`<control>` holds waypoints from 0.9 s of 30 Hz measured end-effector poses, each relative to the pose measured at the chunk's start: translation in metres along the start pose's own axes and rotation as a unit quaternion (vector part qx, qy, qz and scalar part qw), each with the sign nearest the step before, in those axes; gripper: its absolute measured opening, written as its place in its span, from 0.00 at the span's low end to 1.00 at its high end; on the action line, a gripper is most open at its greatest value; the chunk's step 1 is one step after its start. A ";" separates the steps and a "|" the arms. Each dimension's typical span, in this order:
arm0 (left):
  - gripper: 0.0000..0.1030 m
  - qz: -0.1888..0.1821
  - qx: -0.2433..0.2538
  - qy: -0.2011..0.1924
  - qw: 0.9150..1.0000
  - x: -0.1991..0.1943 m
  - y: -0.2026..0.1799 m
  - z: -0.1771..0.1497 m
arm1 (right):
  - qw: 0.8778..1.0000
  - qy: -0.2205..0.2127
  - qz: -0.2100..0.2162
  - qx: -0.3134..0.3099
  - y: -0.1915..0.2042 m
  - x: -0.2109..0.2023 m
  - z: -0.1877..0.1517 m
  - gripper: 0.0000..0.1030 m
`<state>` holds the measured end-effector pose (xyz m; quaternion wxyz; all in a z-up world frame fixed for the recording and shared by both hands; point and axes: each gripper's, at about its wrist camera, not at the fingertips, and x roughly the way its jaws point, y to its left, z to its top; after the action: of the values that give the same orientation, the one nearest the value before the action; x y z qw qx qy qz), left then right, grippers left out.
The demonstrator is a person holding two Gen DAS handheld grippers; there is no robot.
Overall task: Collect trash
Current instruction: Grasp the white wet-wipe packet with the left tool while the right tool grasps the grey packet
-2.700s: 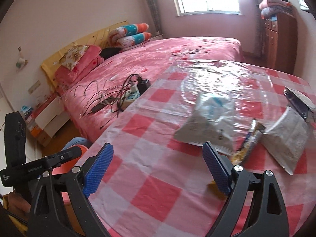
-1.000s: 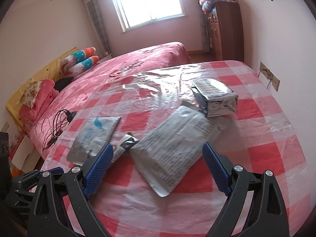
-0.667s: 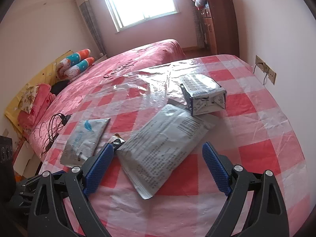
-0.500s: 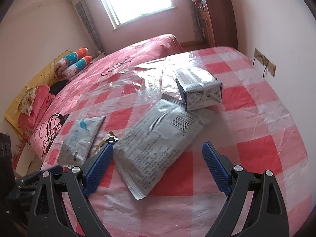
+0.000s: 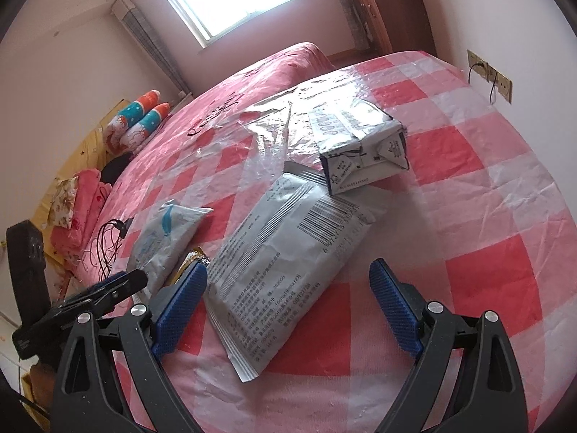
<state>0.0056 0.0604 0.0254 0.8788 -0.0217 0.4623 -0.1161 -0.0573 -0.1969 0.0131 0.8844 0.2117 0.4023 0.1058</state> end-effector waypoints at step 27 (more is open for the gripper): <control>0.83 0.045 0.168 0.042 0.984 0.042 -0.019 0.024 | 0.998 0.012 -0.044 -0.054 0.030 0.030 0.014 0.94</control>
<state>0.0442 0.0311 0.0082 0.8543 0.1520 0.4729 -0.1533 -0.0278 -0.1635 0.0148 0.8935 0.1449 0.4152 0.0911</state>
